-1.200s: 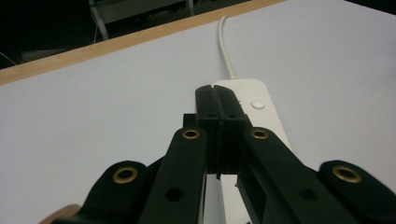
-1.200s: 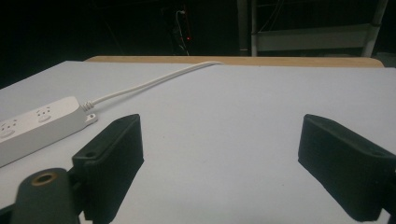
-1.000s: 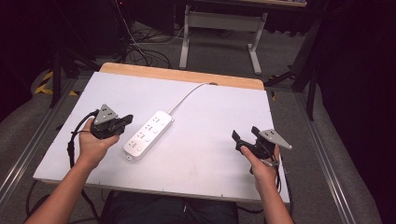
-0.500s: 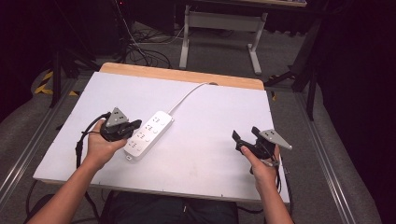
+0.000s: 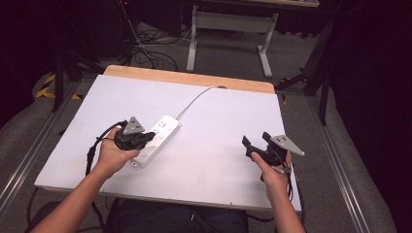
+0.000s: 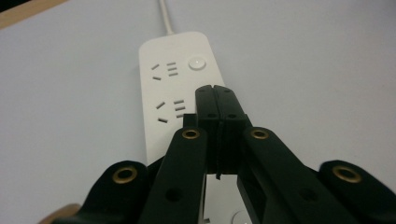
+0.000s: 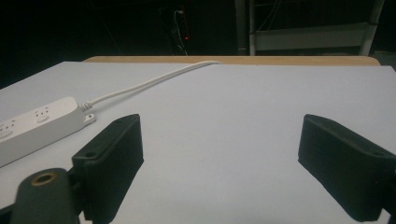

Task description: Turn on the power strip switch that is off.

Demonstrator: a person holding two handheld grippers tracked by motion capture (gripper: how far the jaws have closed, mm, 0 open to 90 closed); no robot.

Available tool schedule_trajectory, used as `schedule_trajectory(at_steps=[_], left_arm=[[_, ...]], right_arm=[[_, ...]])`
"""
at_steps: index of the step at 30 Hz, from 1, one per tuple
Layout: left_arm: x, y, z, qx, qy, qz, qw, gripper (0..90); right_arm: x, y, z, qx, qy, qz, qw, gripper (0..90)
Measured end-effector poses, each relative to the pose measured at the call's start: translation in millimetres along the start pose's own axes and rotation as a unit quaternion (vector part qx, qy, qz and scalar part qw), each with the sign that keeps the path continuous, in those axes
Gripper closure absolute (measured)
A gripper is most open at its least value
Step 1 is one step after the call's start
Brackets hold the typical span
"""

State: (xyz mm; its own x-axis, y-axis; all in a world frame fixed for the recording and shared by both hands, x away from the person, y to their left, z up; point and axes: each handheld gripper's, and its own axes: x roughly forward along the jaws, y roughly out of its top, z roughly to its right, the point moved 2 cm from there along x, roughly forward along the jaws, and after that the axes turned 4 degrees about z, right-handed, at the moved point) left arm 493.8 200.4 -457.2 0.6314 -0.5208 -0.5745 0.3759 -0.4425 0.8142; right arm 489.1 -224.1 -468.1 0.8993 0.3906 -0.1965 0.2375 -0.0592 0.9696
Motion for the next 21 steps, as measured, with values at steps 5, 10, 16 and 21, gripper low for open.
schedule_trajectory(at_steps=[5,10,16,21], left_arm=[[5.7,-1.3,1.7,0.006,0.001,-0.019,0.9998,90.0],[10.5,-3.9,0.1,0.003,-0.001,-0.041,0.9992,90.0],[14.7,-5.6,2.4,0.005,-0.008,-0.058,0.9983,90.0],[14.6,-5.8,2.4,0.008,-0.009,-0.056,0.9983,90.0]], right_arm=[[-1.5,-0.4,0.5,0.001,-0.002,0.0,1.0,14.5],[-3.0,-1.0,0.5,0.001,-0.004,-0.001,1.0,14.4],[-3.6,-1.3,0.5,0.0,-0.004,-0.002,1.0,14.4],[-3.6,-1.4,0.7,0.001,-0.004,-0.002,1.0,14.5]])
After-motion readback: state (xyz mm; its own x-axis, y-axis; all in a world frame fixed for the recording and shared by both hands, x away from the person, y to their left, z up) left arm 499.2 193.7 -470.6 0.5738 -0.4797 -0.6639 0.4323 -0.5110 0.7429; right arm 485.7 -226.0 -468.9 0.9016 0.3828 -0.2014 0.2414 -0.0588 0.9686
